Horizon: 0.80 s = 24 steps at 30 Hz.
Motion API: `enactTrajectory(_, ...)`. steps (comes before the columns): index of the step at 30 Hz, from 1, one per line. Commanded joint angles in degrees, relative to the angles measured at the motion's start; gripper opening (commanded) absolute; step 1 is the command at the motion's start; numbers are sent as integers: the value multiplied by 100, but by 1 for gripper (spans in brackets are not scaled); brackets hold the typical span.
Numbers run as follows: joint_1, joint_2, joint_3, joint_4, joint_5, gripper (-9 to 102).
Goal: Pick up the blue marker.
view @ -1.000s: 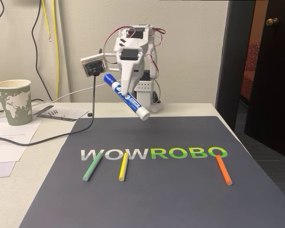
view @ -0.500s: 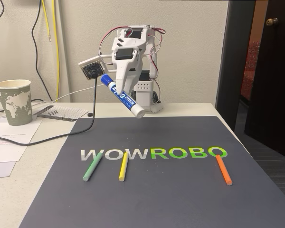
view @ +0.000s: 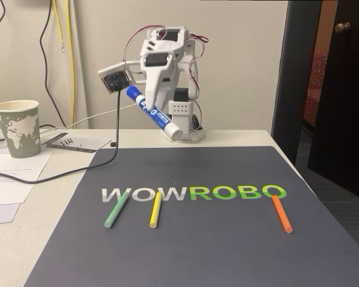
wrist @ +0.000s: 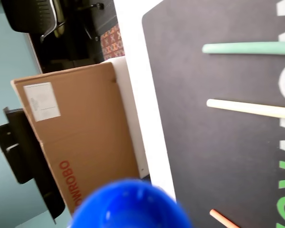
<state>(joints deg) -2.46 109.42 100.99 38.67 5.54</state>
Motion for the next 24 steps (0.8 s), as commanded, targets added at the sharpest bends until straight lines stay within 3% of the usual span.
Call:
enactTrajectory(1,18,167,-413,44,-123,0)
enactTrajectory(24,53,158,-369,18,-176,0)
